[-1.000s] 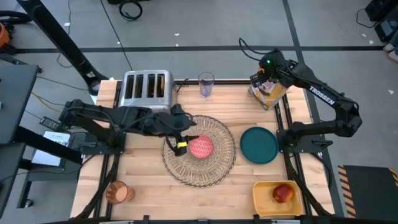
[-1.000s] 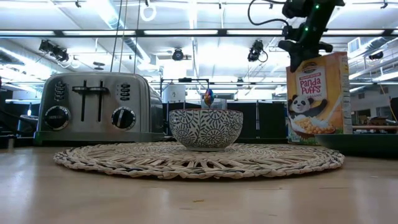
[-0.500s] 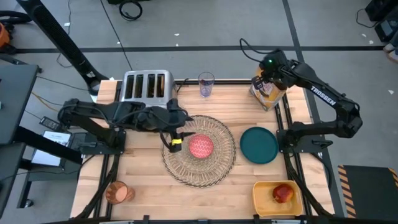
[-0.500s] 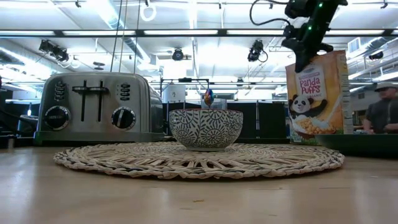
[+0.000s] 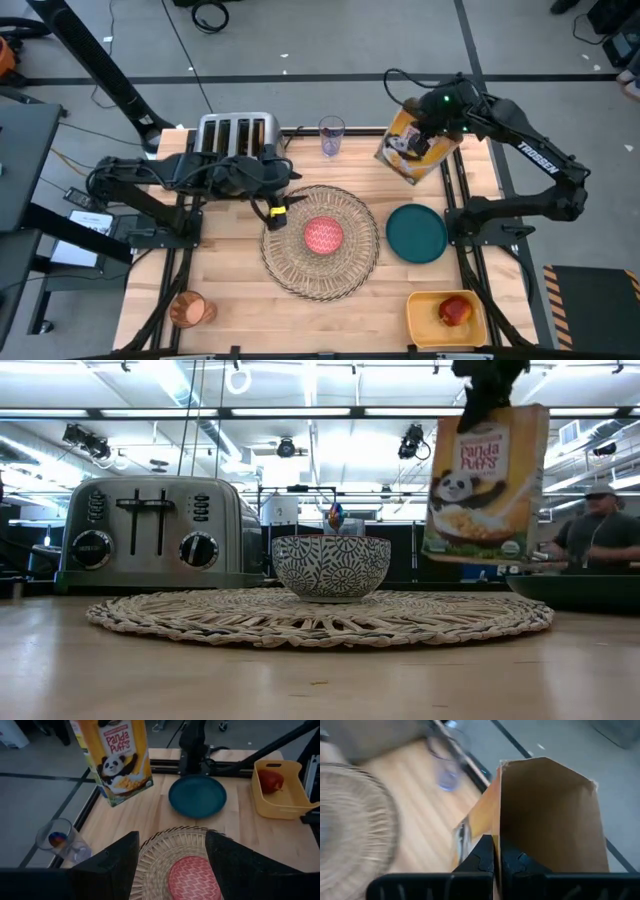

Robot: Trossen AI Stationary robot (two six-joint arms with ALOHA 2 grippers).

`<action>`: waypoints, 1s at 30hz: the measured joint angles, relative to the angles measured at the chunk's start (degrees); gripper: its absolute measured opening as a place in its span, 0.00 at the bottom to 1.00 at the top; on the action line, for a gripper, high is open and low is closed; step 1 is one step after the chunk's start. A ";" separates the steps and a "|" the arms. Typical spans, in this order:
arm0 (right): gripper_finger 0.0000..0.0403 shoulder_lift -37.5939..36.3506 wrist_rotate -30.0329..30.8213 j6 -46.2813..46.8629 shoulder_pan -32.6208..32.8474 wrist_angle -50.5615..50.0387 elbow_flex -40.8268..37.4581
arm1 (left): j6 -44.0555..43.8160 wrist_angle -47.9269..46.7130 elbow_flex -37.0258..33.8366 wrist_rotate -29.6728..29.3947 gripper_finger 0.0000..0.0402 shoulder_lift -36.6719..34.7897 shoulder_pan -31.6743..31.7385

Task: Arrange a breakfast setting
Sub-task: Pour the cereal into the red bowl

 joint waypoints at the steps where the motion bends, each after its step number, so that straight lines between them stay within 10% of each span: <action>1: 0.00 0.00 -1.19 0.02 1.19 0.04 0.41 | -0.36 0.29 -0.18 -0.08 0.59 0.00 0.09; 20: 0.00 0.31 -8.36 3.63 25.93 8.61 0.81 | -0.07 32.30 -21.52 2.77 0.75 0.15 6.98; 30: 0.00 0.31 -8.36 3.45 31.20 17.50 0.81 | -0.18 44.42 -26.18 17.88 0.79 0.24 12.80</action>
